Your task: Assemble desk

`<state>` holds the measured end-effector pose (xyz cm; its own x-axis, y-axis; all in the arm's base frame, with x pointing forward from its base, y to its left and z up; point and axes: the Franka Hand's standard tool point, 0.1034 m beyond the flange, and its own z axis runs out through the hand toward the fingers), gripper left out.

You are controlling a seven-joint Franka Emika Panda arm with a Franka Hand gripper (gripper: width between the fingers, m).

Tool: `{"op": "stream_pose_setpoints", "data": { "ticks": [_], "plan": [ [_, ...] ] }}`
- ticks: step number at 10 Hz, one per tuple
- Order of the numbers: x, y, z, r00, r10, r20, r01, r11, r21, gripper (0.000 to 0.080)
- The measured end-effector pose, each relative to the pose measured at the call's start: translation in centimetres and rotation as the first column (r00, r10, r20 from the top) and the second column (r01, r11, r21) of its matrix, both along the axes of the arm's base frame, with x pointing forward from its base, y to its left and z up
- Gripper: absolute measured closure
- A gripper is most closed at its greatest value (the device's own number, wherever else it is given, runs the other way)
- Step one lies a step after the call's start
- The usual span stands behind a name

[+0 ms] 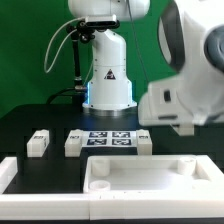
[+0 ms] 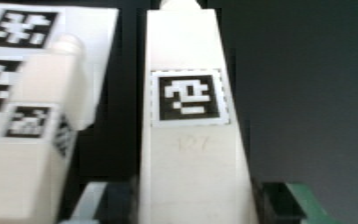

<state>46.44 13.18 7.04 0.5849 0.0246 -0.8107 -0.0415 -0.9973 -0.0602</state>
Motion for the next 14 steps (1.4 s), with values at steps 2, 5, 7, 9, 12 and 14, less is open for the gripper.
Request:
{"op": "stream_pose_setpoints", "data": {
  "ticks": [2, 5, 7, 9, 12, 14],
  "plan": [
    [0.7, -0.5, 2.4, 1.000, 0.000, 0.005, 0.000, 1.000, -0.003, 0.0511],
    [2.0, 0.3, 1.2, 0.976, -0.015, 0.218, 0.016, 1.000, -0.002, 0.0511],
    [3.1, -0.1, 3.3, 0.952, -0.001, 0.306, -0.007, 1.000, 0.026, 0.0511],
    [6.5, -1.6, 9.1, 0.898, 0.030, 0.439, -0.067, 0.995, 0.069, 0.0511],
    [8.8, -1.3, 11.4, 0.741, 0.025, 0.671, -0.070, 0.997, 0.041, 0.0511],
    [9.4, -1.6, 11.1, 0.639, 0.019, 0.769, -0.074, 0.997, 0.037, 0.0511]
  ]
}}
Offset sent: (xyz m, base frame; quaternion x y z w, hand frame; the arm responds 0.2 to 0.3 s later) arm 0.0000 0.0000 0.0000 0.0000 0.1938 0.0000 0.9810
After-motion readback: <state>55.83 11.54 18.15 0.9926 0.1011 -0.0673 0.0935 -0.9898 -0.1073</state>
